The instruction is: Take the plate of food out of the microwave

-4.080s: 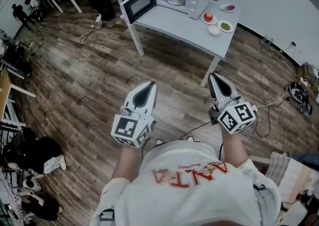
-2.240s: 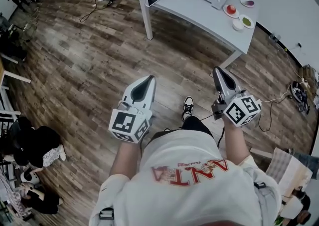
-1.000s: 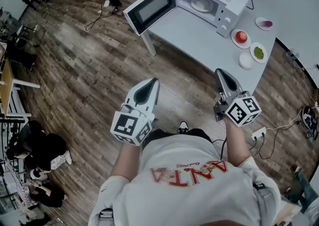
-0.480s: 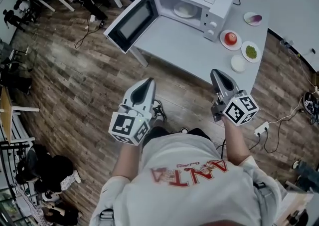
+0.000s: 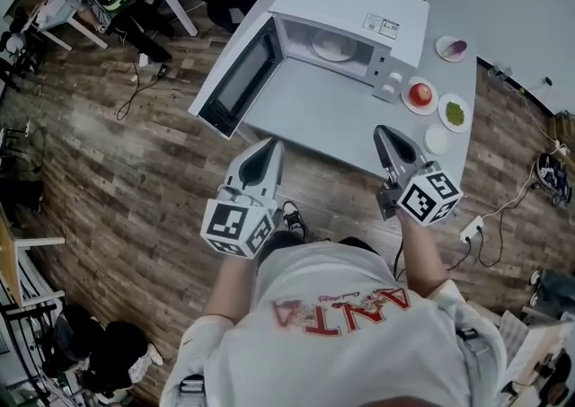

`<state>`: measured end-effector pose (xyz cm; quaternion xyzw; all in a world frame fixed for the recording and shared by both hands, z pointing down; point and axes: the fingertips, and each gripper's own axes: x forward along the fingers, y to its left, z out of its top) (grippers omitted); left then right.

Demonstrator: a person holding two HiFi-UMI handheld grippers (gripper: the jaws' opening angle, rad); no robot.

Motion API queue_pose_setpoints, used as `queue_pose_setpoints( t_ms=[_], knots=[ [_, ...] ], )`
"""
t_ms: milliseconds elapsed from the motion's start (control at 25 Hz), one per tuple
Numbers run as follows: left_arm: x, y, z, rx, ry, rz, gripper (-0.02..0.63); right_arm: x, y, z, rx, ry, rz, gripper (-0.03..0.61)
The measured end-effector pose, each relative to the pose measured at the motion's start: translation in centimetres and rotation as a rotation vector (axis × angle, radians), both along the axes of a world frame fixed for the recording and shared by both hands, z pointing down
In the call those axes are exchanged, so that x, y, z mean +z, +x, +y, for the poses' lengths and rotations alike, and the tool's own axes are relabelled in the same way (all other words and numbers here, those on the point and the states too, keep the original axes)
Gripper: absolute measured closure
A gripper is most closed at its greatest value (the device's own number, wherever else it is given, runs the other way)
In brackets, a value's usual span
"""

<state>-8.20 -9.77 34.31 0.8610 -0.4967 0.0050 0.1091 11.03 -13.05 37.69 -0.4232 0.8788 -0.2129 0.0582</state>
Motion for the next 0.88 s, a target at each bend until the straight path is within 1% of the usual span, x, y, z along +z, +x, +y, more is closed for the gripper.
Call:
queue_pose_setpoints(
  t_ms=[120,280,400,560,680,880],
  knots=[
    [1.1,-2.2,-3.0,0.024,-0.025,0.017,0.603,-0.3,-3.0,-2.4,0.012,0.003,0.0,0.575],
    [1.8,-3.8,-6.1,0.098,-0.034,0.03,0.603,-0.1,-5.4,-4.5,0.057,-0.01,-0.019,0.575],
    [2.2,-4.1,-7.8,0.142,-0.042,0.04,0.603,0.8,-5.8,-5.6,0.108,-0.042,-0.023,0.575],
    [2.8,-3.3,-9.2,0.194,-0.055,0.051,0.603,1.7,-5.8,-6.8,0.142,-0.082,-0.039,0.575],
    [3.2,-3.0,-10.4,0.213,-0.062,0.053,0.603,2.7,-5.4,-8.2,0.169,-0.126,-0.09,0.575],
    [3.7,-2.6,-12.8,0.212,-0.074,0.043,0.603,5.7,-5.2,-11.5,0.187,-0.224,-0.186,0.575]
  ],
)
